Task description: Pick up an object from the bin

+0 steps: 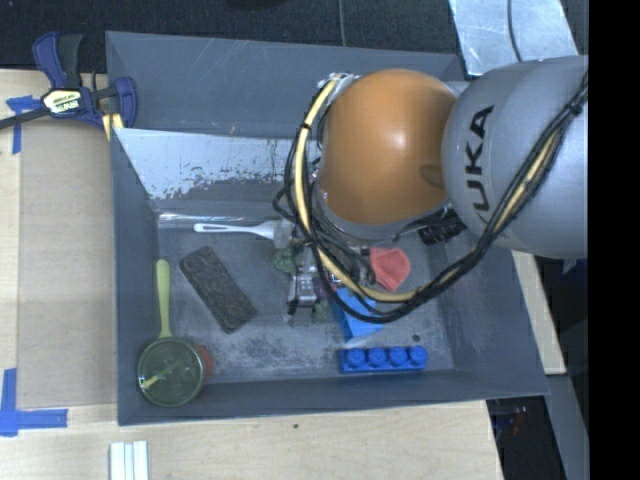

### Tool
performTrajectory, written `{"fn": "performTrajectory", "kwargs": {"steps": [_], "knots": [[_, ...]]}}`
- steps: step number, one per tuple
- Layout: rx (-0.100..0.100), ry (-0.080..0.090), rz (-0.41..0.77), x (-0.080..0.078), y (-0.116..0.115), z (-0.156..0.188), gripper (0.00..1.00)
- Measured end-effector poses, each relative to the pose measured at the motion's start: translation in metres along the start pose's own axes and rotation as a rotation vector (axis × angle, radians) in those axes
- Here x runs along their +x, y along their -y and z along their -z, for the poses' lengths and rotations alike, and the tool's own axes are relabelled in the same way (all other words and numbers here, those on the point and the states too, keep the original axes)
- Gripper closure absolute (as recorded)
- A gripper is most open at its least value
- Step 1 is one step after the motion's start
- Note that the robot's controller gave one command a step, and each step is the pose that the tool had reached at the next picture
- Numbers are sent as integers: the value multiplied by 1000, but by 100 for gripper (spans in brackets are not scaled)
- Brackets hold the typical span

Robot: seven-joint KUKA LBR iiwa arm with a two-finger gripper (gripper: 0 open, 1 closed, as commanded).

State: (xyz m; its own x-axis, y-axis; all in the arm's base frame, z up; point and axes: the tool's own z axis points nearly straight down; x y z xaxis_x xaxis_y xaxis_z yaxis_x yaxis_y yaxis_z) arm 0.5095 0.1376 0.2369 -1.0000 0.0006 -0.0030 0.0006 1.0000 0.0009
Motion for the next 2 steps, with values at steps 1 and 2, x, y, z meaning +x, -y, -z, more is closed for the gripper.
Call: {"fn": "performTrajectory", "kwargs": {"steps": [1,2], "knots": [[-1,1,-167,9,-32,-113,0],[-2,4,-449,-16,-38,-98,0]]}}
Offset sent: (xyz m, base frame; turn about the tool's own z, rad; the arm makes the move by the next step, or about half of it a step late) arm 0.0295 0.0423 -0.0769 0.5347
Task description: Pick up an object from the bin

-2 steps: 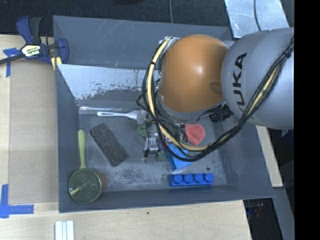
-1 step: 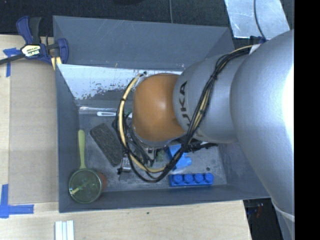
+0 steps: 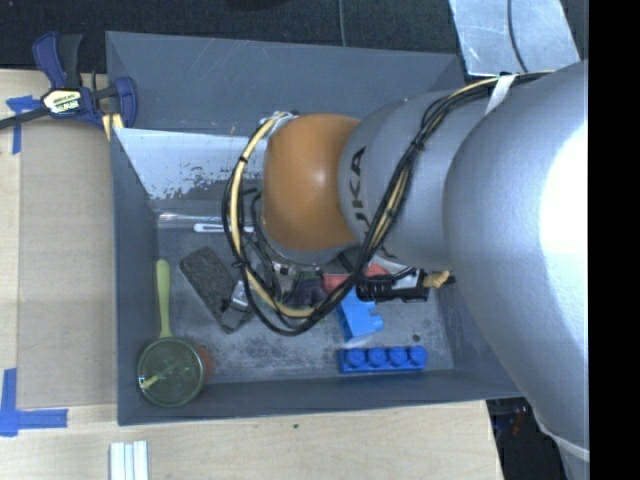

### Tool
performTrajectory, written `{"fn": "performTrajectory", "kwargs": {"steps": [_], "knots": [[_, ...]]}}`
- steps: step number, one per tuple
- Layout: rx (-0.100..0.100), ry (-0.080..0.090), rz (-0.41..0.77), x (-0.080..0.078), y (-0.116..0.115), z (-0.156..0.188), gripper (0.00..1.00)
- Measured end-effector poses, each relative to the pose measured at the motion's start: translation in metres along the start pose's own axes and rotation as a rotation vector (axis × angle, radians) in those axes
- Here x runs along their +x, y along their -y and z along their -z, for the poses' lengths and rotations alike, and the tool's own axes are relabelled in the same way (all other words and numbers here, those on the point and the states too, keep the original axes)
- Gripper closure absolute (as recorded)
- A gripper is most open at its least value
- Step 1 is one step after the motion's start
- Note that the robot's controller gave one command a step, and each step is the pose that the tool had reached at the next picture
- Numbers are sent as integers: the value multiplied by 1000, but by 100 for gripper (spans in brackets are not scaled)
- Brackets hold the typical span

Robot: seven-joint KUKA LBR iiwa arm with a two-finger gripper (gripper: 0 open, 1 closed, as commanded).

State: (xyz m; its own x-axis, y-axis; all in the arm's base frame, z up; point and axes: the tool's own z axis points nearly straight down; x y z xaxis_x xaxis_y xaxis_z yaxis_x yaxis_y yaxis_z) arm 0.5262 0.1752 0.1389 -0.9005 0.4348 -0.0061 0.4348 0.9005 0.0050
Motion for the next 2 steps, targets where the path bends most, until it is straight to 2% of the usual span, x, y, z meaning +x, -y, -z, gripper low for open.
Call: {"fn": "performTrajectory", "kwargs": {"steps": [1,2], "knots": [[1,-1,-107,-14,-12,-16,0],[-3,1,-263,-24,-14,-71,0]]}}
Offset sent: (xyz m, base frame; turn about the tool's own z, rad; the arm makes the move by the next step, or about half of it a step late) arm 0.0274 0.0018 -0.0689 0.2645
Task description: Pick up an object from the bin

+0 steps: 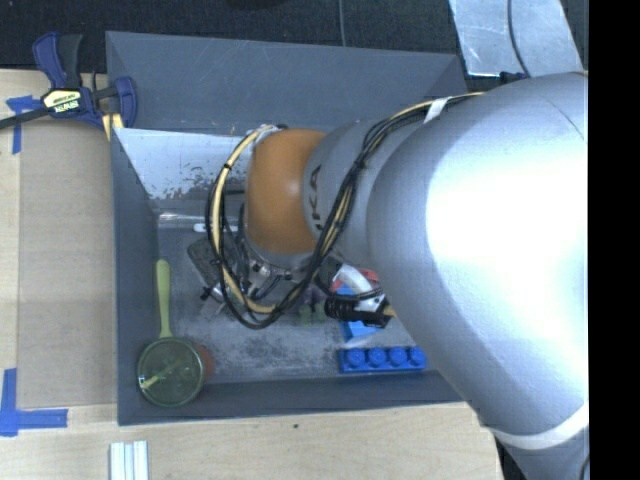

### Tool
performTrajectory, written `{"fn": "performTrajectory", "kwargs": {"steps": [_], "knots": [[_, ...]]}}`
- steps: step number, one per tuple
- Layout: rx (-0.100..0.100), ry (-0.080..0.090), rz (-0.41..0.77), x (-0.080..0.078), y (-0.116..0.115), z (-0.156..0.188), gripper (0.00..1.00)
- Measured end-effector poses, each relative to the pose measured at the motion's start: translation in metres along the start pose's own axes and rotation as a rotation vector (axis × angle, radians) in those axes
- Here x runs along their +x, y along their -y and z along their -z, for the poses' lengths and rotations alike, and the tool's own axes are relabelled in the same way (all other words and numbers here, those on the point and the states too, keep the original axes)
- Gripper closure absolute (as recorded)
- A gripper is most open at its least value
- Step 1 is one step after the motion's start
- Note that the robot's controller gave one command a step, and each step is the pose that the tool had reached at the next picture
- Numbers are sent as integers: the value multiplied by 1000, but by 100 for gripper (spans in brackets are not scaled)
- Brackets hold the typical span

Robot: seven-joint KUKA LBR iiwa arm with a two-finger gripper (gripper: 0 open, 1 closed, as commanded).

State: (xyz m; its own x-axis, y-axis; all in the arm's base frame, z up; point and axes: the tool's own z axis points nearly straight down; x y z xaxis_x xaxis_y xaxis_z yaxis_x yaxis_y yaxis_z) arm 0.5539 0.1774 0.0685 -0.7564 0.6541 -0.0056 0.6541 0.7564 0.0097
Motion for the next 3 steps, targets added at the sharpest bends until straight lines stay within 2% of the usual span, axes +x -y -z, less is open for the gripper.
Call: {"fn": "performTrajectory", "kwargs": {"steps": [1,3], "knots": [[-7,5,39,25,5,4,100],[-7,5,38,24,5,15,100]]}}
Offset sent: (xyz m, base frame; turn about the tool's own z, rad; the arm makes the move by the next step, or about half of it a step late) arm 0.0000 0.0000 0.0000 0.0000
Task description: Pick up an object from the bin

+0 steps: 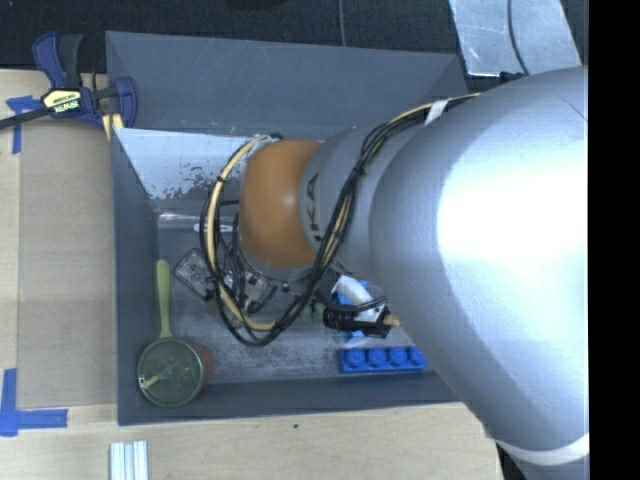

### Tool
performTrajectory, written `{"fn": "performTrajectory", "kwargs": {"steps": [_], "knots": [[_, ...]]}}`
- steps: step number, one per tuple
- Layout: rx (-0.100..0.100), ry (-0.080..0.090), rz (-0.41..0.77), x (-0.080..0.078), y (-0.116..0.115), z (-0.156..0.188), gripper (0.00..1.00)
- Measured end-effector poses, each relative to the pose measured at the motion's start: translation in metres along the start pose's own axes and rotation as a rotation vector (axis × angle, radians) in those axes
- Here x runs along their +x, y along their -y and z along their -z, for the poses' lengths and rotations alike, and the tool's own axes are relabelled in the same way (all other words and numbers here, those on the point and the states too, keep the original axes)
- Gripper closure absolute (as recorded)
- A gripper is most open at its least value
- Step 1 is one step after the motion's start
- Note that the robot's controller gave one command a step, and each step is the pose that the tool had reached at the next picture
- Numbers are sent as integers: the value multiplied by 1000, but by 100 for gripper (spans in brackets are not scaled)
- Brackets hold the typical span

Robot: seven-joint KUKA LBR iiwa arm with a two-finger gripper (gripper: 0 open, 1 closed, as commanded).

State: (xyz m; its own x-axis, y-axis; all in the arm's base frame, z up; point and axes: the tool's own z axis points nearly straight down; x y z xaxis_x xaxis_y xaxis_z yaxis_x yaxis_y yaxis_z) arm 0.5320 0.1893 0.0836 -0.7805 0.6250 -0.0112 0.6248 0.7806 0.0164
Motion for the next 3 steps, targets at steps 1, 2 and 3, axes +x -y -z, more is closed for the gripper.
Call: {"fn": "performTrajectory", "kwargs": {"steps": [1,2,3], "knots": [[0,0,1,0,0,10,100],[1,0,1,0,0,22,100],[4,-1,1,-1,1,42,100]]}}
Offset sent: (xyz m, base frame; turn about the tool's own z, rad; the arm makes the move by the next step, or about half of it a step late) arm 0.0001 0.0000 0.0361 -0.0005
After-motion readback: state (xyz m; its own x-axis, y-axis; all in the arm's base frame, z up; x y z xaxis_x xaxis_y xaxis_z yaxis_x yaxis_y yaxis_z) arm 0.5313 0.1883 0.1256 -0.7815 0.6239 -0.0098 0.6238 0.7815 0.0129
